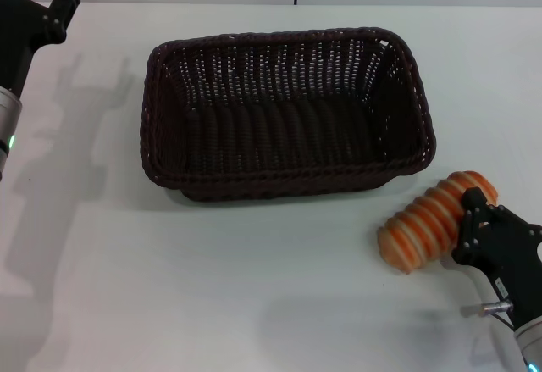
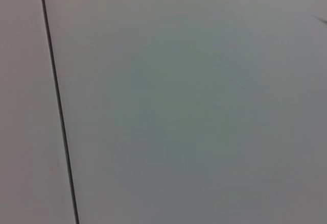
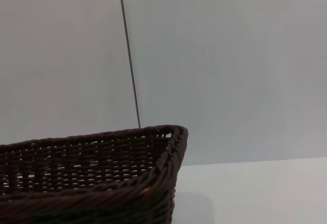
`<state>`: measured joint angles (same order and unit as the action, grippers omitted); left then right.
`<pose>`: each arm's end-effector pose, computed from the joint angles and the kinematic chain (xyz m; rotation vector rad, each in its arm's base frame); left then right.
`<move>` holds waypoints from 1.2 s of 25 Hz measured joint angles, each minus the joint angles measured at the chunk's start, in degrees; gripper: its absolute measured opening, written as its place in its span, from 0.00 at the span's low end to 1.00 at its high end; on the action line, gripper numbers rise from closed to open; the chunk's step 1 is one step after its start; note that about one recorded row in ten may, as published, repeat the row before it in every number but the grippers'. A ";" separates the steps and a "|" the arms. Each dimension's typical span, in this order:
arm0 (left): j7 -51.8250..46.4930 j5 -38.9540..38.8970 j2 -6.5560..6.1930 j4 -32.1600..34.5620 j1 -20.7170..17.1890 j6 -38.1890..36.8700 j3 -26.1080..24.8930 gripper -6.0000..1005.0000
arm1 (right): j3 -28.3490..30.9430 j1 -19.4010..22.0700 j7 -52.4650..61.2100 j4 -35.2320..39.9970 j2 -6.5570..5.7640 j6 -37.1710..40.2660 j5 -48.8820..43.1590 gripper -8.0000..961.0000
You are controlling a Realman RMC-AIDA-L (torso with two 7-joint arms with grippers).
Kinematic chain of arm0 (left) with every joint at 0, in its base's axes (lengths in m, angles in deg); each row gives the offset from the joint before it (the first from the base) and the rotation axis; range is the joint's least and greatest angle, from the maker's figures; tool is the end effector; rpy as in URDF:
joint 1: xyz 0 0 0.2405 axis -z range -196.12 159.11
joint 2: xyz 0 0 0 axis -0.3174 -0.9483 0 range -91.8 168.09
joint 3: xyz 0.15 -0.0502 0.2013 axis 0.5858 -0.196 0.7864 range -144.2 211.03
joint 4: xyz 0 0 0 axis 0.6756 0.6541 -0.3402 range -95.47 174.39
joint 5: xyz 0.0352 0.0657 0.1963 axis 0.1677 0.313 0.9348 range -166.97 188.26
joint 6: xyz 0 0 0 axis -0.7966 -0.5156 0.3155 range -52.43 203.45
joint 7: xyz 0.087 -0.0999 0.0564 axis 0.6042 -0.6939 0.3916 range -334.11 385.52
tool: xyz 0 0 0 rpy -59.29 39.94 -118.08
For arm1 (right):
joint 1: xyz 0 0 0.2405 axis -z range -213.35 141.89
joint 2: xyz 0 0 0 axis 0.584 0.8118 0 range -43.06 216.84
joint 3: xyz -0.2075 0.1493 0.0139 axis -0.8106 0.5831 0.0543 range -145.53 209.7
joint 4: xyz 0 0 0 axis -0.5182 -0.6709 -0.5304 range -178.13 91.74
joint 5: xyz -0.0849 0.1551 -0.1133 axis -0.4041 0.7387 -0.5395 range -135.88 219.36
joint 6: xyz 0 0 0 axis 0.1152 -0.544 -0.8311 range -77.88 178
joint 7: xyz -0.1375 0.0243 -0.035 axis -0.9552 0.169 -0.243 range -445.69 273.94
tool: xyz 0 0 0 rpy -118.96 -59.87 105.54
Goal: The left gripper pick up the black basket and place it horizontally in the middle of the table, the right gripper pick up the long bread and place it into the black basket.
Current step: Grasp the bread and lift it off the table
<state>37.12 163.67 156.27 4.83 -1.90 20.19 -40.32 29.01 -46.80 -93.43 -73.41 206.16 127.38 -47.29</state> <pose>-0.2864 0.3543 0.0180 -1.5134 -0.2759 -0.6043 0.3124 0.1974 -0.0980 -1.7080 0.7229 0.6942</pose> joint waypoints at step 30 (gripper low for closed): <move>-0.03 0.00 -0.09 0.25 0.13 1.83 -0.02 0.79 | -4.69 1.89 0.55 -1.34 -0.09 7.90 -0.11 0.41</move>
<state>37.09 163.67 156.18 5.08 -1.76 22.02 -40.34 24.32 -44.91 -92.88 -74.75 206.07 135.28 -47.39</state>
